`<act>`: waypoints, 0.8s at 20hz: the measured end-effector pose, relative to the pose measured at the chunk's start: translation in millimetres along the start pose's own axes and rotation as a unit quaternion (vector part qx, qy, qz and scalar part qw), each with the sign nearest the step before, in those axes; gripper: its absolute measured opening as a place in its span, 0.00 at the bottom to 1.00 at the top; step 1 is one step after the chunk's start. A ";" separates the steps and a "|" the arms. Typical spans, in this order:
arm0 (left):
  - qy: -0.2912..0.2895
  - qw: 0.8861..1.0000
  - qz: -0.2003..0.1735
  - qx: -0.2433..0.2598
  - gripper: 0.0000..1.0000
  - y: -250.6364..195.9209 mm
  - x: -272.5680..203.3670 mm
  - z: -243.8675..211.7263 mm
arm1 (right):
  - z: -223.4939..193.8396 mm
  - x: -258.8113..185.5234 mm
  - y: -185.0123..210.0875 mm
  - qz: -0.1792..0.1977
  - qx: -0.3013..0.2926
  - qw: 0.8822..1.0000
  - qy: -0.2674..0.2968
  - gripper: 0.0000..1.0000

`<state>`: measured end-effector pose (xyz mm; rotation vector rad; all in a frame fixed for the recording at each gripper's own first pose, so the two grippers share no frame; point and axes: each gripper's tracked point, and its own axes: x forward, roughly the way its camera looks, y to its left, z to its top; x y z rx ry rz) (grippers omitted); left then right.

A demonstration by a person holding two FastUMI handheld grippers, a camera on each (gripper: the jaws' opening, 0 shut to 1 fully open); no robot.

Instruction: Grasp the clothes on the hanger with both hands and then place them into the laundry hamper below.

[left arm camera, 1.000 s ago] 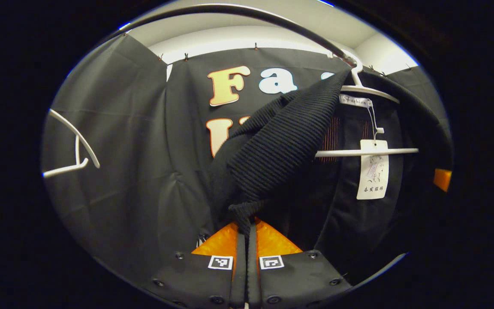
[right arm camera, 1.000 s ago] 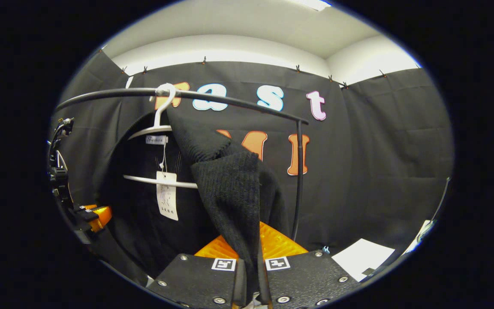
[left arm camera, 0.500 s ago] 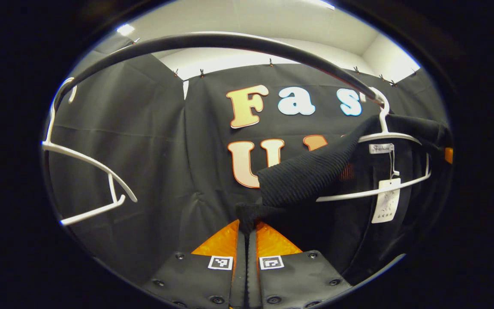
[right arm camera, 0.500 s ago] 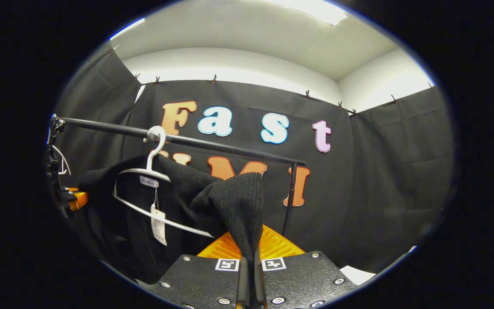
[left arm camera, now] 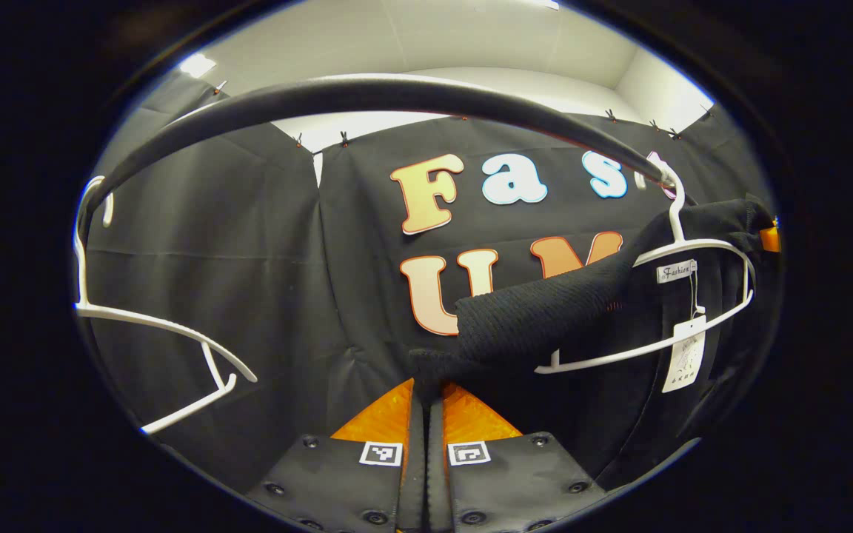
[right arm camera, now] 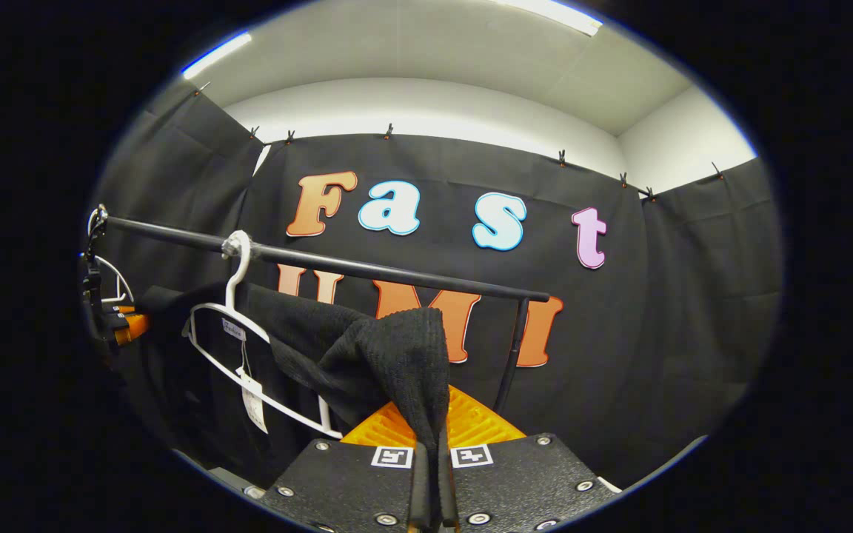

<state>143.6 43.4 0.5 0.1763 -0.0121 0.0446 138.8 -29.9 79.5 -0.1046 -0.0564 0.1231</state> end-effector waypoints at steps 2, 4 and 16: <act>-0.001 1.000 -0.008 0.001 0.09 -7.5 4.7 -2.7 | 7.8 9.9 -18.2 -0.008 -0.002 1.000 -0.005 0.04; -0.002 1.000 -0.013 0.004 0.09 -14.0 9.9 -5.4 | 17.7 16.2 -27.6 -0.008 0.000 1.000 -0.014 0.05; 0.012 0.999 0.004 -0.032 0.09 4.2 35.6 -17.0 | -33.1 68.8 -5.7 0.106 0.062 0.992 0.024 0.04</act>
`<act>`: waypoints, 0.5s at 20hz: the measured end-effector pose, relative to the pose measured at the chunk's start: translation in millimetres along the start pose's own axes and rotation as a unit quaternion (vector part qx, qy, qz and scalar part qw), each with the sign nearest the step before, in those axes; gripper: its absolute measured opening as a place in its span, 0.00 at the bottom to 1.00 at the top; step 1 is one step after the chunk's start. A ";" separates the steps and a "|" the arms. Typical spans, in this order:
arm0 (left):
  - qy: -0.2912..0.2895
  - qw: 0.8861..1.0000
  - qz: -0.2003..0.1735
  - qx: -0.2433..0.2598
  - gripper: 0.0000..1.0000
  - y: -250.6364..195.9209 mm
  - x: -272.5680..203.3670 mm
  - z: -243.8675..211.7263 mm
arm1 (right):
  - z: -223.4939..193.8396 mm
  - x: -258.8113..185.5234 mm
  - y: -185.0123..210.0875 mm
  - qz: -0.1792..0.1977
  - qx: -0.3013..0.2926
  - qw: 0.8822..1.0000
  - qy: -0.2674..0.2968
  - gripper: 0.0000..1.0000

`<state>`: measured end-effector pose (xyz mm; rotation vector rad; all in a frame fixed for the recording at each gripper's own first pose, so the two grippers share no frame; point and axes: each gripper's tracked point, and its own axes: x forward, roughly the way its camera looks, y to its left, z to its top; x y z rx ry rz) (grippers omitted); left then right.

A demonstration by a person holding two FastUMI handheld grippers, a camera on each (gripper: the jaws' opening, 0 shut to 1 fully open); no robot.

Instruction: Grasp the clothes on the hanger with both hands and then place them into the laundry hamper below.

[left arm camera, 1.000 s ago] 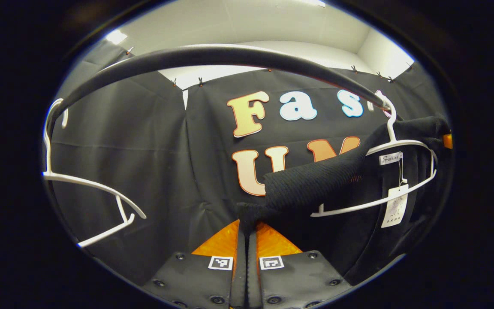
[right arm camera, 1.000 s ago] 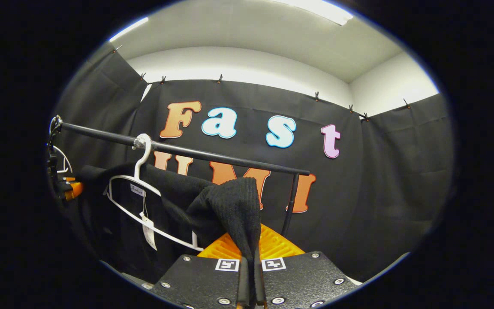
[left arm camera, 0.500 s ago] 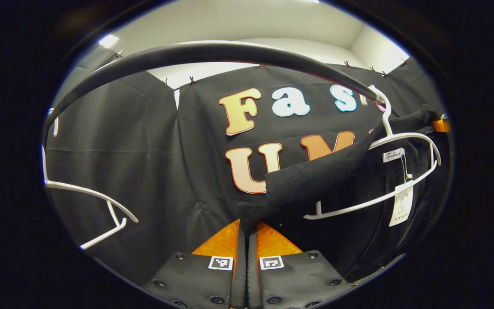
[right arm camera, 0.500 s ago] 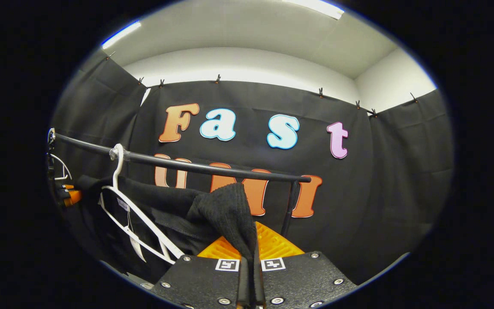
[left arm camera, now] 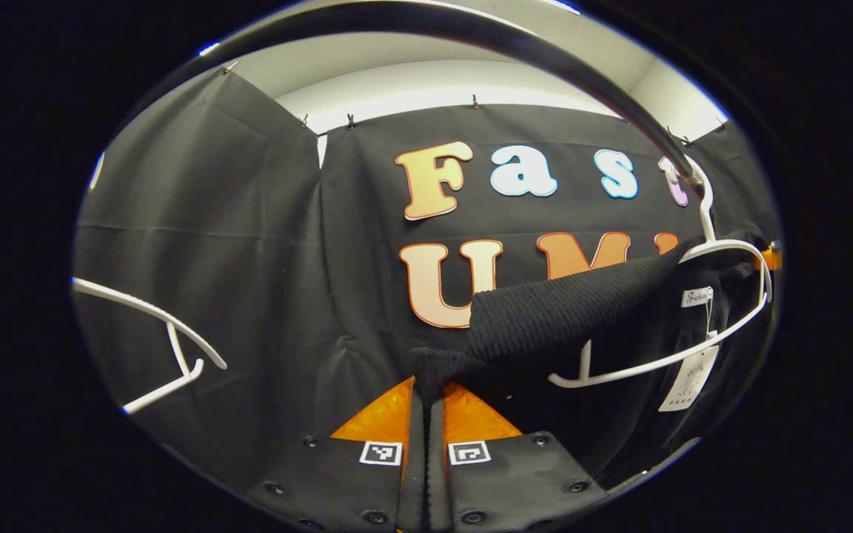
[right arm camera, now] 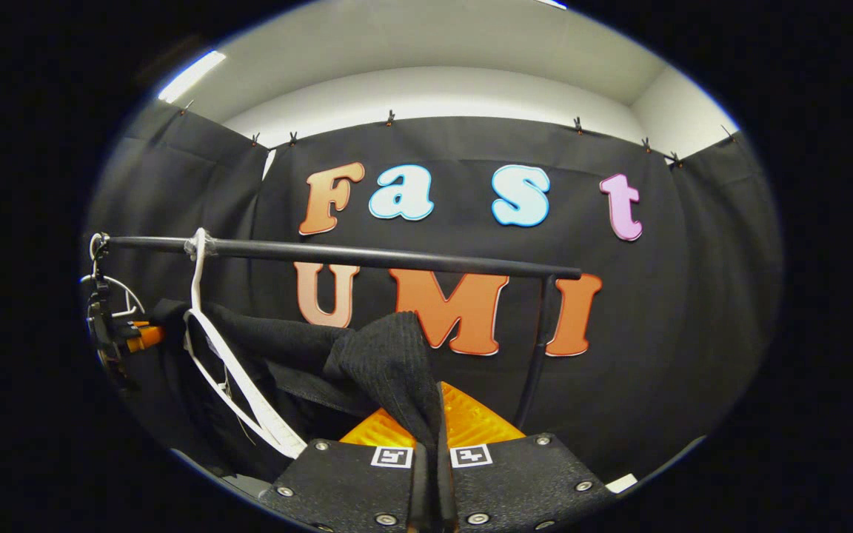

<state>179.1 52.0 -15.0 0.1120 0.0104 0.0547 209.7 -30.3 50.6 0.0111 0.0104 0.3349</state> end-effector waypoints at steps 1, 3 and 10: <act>-0.003 1.000 0.006 0.002 0.09 4.6 2.1 -2.0 | -2.6 3.6 3.2 0.024 0.023 0.999 -0.001 0.05; 0.003 1.000 0.009 -0.011 0.09 13.2 3.4 -11.7 | -5.2 5.2 7.9 0.075 0.090 0.993 -0.007 0.05; 0.016 1.000 -0.008 -0.017 0.09 -0.6 -8.9 -32.6 | -53.0 21.4 -6.1 0.140 0.191 0.971 0.008 0.05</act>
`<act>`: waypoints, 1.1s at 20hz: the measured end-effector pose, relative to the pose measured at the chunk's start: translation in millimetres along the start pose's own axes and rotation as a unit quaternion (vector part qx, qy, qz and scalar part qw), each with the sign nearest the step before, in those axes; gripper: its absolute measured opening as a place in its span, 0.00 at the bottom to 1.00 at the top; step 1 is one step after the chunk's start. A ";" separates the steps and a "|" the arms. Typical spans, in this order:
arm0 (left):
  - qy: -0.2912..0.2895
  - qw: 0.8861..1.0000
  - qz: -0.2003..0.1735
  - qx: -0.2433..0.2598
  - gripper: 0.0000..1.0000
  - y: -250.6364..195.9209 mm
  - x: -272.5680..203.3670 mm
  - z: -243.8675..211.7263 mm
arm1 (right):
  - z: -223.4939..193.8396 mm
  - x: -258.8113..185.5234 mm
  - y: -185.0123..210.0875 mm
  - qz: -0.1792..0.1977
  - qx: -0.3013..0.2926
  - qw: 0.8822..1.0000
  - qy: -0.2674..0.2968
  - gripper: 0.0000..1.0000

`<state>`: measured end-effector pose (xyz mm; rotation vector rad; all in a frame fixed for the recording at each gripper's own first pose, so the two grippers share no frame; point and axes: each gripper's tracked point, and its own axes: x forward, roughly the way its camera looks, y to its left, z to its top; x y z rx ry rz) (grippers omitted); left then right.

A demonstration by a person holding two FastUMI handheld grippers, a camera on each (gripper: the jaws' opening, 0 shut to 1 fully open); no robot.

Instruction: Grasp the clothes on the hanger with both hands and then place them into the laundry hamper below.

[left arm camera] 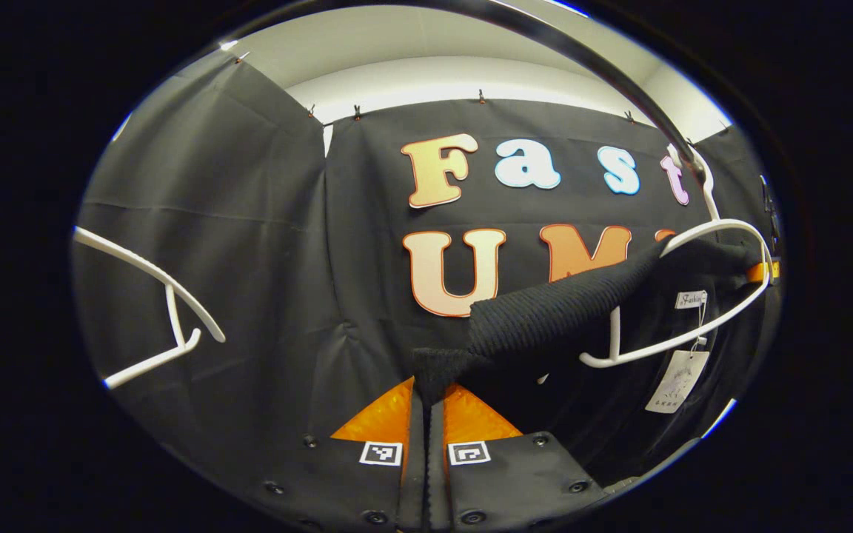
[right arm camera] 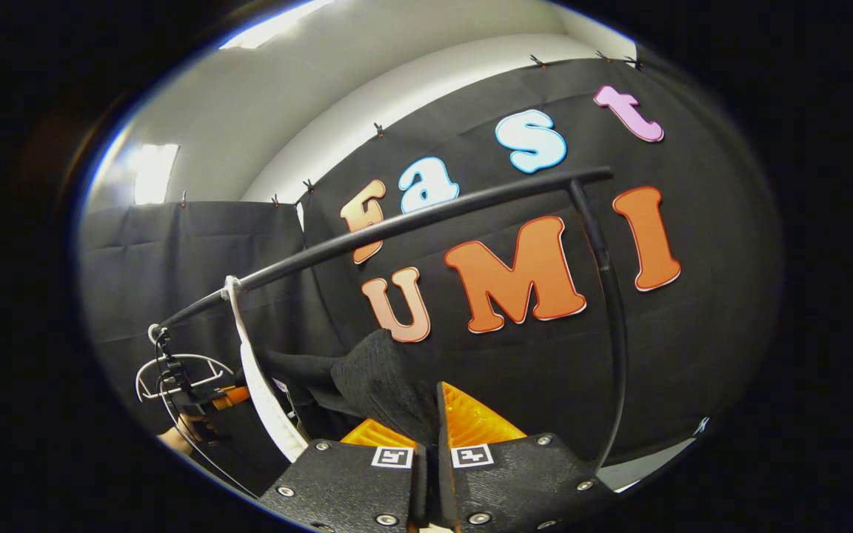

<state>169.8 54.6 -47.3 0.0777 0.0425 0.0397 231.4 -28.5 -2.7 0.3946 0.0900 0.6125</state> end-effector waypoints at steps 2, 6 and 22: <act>0.007 1.000 -0.003 -0.008 0.09 -8.9 -6.8 -6.9 | -14.8 1.0 -7.9 0.007 0.024 1.000 0.005 0.05; 0.014 1.000 -0.003 -0.008 0.09 -10.1 -26.5 -19.6 | -46.7 -2.4 -15.2 0.009 0.049 0.999 0.016 0.05; 0.056 0.995 0.069 -0.042 0.09 7.9 -29.7 -56.2 | -203.3 18.8 24.6 -0.004 0.133 0.986 0.103 0.05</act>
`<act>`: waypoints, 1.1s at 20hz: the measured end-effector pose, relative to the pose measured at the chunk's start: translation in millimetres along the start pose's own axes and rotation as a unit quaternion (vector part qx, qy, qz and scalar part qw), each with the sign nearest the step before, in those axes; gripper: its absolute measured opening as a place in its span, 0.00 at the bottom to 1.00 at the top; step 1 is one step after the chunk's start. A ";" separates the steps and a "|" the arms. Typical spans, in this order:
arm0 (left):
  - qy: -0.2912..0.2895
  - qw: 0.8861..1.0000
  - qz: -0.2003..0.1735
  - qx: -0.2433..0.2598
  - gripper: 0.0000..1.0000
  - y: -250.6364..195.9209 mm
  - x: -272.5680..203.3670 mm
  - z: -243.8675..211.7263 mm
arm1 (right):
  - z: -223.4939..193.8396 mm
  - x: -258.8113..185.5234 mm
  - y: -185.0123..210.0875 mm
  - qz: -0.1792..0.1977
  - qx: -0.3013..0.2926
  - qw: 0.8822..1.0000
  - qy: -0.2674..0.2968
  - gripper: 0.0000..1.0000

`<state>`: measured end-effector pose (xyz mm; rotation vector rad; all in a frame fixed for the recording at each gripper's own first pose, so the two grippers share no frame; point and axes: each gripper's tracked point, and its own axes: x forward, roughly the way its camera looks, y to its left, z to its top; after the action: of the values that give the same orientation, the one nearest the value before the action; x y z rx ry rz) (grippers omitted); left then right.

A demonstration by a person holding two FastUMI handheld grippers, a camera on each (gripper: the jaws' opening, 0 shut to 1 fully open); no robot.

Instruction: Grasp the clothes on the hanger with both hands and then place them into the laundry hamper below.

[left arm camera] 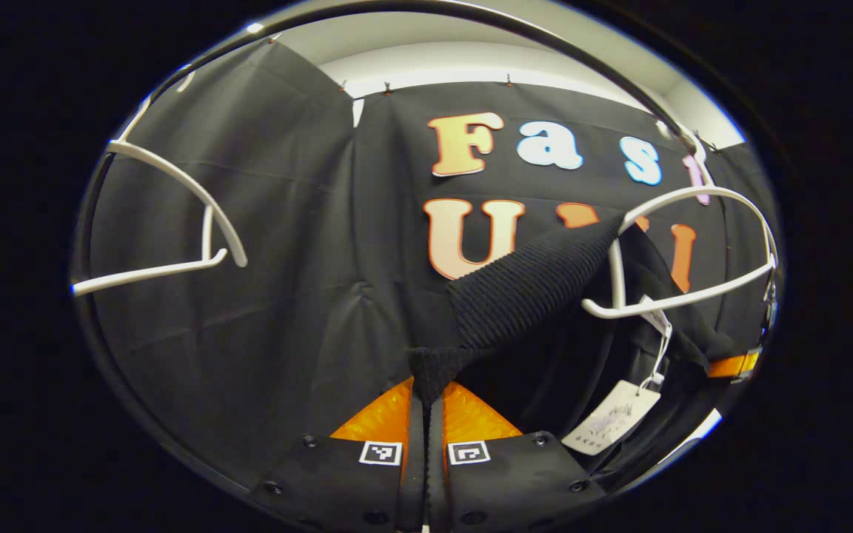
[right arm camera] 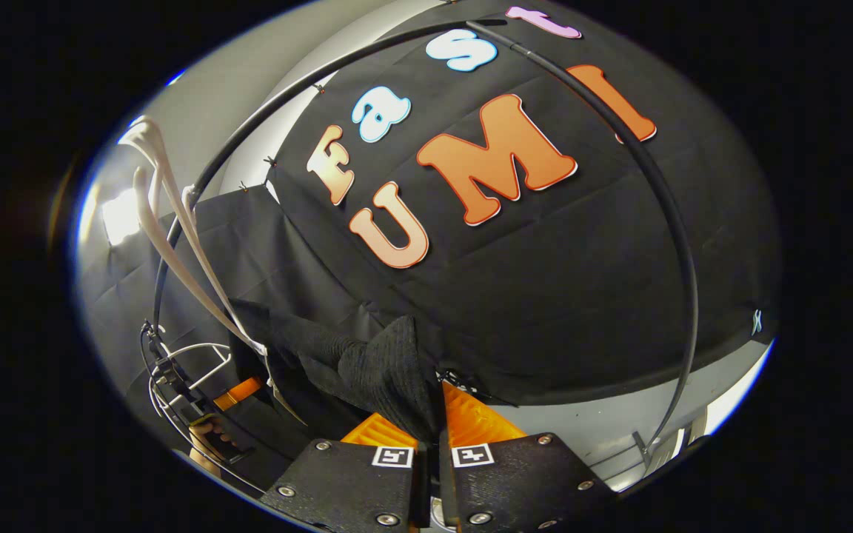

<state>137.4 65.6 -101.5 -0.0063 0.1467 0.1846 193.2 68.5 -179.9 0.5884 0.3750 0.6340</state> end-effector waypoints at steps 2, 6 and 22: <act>0.014 1.000 0.021 0.008 0.09 20.5 -0.2 -11.1 | -16.8 7.2 4.1 -0.007 -0.003 1.000 0.012 0.05; 0.046 0.998 0.016 0.028 0.09 31.8 -19.9 -42.0 | -63.6 20.4 8.8 -0.024 -0.025 0.998 0.054 0.05; 0.179 0.970 -0.156 0.055 0.09 -129.7 -48.7 -179.4 | -213.3 37.6 -25.9 -0.100 -0.007 0.983 0.155 0.05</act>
<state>87.8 -74.4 -272.8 0.0478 0.5133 -0.1428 127.2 160.1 -366.6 0.4321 0.7123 0.5343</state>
